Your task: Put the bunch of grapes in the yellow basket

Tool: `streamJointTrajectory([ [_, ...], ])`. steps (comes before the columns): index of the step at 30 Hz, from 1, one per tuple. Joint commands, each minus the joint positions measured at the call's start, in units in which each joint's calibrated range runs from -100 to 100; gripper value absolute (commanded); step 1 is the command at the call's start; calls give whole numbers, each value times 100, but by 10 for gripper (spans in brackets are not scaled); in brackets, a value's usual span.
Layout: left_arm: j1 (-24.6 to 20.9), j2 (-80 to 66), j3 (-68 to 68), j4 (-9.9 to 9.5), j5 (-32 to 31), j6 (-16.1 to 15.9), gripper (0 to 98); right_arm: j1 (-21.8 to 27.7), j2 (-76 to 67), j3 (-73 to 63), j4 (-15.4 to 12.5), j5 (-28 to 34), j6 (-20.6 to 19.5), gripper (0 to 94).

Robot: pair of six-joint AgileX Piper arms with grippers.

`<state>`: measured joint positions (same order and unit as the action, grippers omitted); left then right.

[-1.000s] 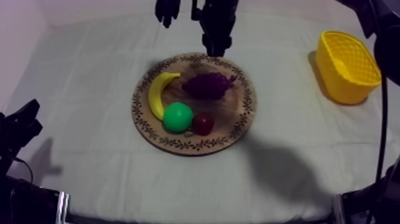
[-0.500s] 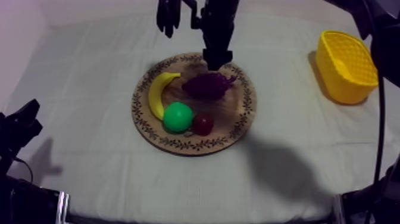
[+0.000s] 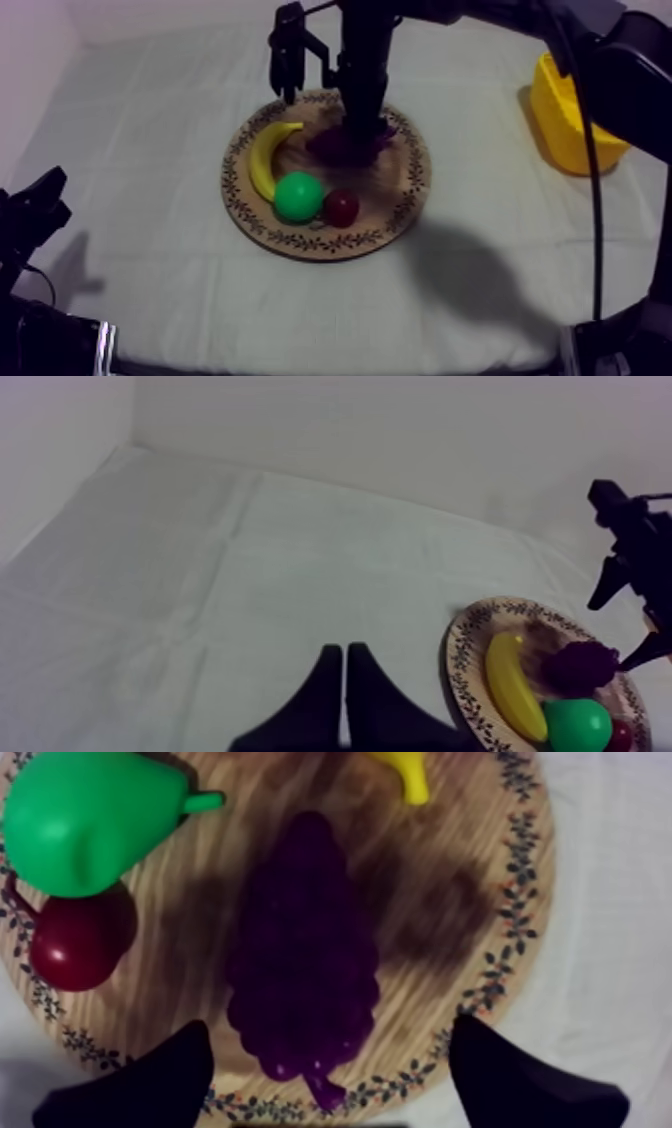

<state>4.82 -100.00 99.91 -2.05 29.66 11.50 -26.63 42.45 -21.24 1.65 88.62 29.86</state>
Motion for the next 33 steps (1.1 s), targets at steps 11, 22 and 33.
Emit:
streamJointTrajectory([
  [11, 0, 0, -2, -2, 1, 0, 1, 36, 843, -240, -22, -261, 75, 667],
  [22, 0, 0, -2, -2, 1, 0, 1, 51, 1104, -390, -19, -361, 65, 373],
  [33, 0, 0, -2, -2, 1, 0, 1, 100, 572, -461, -22, -295, -35, 267],
])
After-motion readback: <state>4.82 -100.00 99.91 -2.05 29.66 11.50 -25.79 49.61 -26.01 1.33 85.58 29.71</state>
